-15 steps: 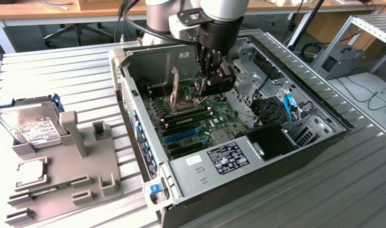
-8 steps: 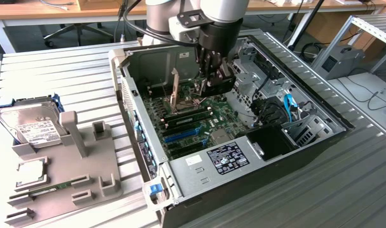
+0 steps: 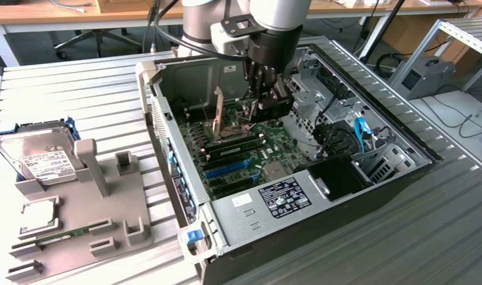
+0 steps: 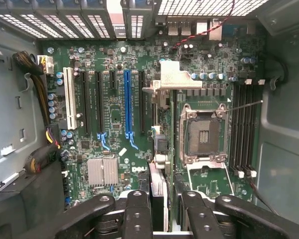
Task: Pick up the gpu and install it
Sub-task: 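Insert the gpu into the slot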
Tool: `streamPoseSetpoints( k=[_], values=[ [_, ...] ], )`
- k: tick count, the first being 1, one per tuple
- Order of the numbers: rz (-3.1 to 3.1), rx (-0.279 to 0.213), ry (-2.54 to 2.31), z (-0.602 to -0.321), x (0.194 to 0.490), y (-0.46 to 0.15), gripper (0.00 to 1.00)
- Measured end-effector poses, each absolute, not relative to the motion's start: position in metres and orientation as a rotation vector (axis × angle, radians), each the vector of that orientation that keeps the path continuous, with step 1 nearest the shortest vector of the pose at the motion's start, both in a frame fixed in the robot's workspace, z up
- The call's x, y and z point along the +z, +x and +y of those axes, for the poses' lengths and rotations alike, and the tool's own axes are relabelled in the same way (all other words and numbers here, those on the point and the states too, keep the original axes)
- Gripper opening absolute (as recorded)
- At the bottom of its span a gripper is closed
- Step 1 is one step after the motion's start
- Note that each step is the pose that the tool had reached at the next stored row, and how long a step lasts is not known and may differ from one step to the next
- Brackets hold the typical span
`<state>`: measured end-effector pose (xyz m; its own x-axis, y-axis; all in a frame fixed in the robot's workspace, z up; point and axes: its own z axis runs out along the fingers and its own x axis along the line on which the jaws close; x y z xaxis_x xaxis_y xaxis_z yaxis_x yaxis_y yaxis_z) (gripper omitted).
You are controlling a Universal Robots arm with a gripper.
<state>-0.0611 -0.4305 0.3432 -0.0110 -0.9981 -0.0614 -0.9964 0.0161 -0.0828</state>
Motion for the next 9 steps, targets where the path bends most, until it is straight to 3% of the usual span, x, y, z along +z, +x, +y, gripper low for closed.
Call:
streamPoseSetpoints(
  k=[9],
  values=[
    [2.164, -0.024, -2.135, -0.4309, 0.3396, -0.0612, 0.29]
  ],
)
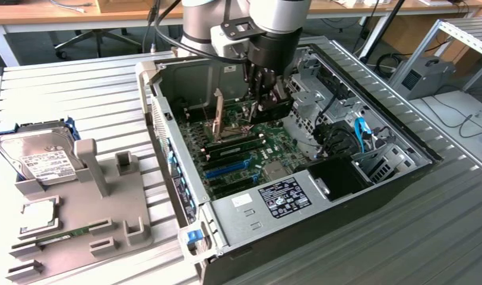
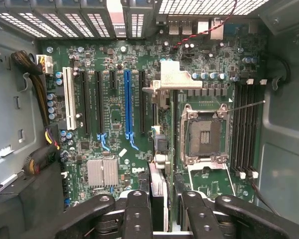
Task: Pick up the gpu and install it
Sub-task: 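Insert the gpu into the slot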
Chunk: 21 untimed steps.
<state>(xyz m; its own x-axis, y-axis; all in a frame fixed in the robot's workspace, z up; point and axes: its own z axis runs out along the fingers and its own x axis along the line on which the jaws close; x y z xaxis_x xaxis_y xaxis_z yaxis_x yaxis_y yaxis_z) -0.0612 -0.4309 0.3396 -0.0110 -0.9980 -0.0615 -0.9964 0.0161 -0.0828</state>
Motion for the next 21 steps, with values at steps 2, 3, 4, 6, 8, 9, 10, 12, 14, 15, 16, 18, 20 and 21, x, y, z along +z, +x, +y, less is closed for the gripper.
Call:
streamPoseSetpoints(
  k=[2, 3, 4, 6, 8, 9, 10, 12, 14, 15, 16, 18, 20, 21],
  values=[
    [2.164, -0.024, -2.135, -0.431, 0.339, -0.061, 0.29],
    [2.164, -0.024, -2.135, -0.431, 0.339, -0.061, 0.29],
    [2.164, -0.024, -2.135, -0.431, 0.338, -0.061, 0.29],
    [2.164, -0.024, -2.134, -0.431, 0.338, -0.061, 0.29],
    [2.164, -0.024, -2.135, -0.431, 0.337, -0.061, 0.29],
    [2.164, -0.024, -2.135, -0.431, 0.337, -0.061, 0.29],
    [2.164, -0.024, -2.135, -0.431, 0.336, -0.061, 0.29],
    [2.164, -0.024, -2.135, -0.432, 0.334, -0.061, 0.29],
    [2.164, -0.024, -2.135, -0.432, 0.33, -0.061, 0.29],
    [2.164, -0.024, -2.135, -0.432, 0.328, -0.061, 0.29],
    [2.164, -0.024, -2.135, -0.432, 0.327, -0.061, 0.29],
    [2.164, -0.024, -2.135, -0.433, 0.323, -0.061, 0.29],
    [2.164, -0.024, -2.135, -0.433, 0.321, -0.061, 0.29],
    [2.164, -0.024, -2.135, -0.433, 0.319, -0.061, 0.29]
  ],
)
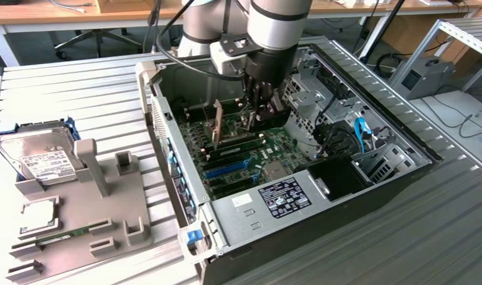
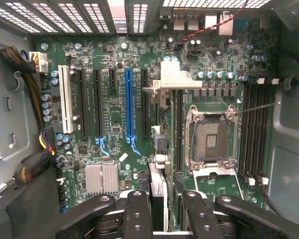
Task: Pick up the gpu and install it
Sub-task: 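Insert the gpu into the slot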
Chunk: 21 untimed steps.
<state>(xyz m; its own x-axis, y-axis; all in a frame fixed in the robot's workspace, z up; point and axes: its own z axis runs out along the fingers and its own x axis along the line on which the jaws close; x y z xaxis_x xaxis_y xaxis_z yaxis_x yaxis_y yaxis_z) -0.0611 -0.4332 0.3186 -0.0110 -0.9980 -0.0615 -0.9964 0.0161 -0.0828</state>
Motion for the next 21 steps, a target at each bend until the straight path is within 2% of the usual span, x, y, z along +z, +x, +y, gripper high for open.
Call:
streamPoseSetpoints(
  k=[7, 21],
  values=[
    [2.164, -0.024, -2.135, -0.434, 0.303, -0.061, 0.29],
    [2.164, -0.024, -2.134, -0.436, 0.299, -0.069, 0.29]
  ],
)
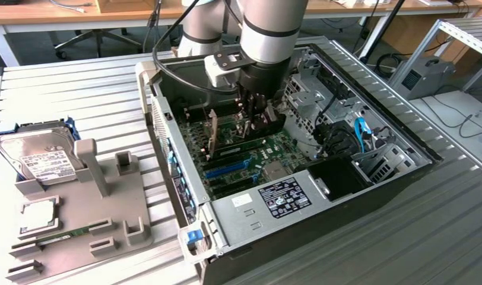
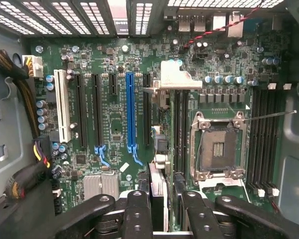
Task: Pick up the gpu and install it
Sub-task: 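Insert the gpu into the slot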
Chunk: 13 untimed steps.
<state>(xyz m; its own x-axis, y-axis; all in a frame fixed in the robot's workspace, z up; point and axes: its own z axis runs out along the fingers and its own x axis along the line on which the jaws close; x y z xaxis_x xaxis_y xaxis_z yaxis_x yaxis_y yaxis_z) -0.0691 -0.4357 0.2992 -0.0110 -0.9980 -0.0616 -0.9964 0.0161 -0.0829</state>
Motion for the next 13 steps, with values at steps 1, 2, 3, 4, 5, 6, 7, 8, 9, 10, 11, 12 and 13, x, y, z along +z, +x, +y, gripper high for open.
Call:
streamPoseSetpoints(
  k=[1, 2, 3, 4, 5, 6, 7, 8, 9, 10, 11, 12, 13],
  values=[
    [2.164, -0.024, -2.134, -0.4359, 0.2989, -0.0696, 0.29],
    [2.164, -0.024, -2.134, -0.436, 0.2987, -0.0702, 0.29],
    [2.164, -0.024, -2.135, -0.4362, 0.2985, -0.0707, 0.29],
    [2.164, -0.024, -2.135, -0.4363, 0.2981, -0.0713, 0.29],
    [2.164, -0.024, -2.135, -0.4366, 0.2977, -0.072, 0.29],
    [2.164, -0.024, -2.135, -0.4367, 0.2974, -0.0727, 0.29],
    [2.164, -0.024, -2.135, -0.4369, 0.297, -0.0736, 0.29],
    [2.164, -0.024, -2.134, -0.437, 0.2968, -0.0741, 0.29],
    [2.164, -0.024, -2.135, -0.4371, 0.2963, -0.075, 0.29],
    [2.164, -0.024, -2.135, -0.4372, 0.2961, -0.0755, 0.29],
    [2.164, -0.024, -2.134, -0.4373, 0.2959, -0.076, 0.29],
    [2.164, -0.024, -2.135, -0.4374, 0.2957, -0.0764, 0.29],
    [2.164, -0.024, -2.135, -0.4375, 0.2956, -0.0768, 0.29]
  ],
)
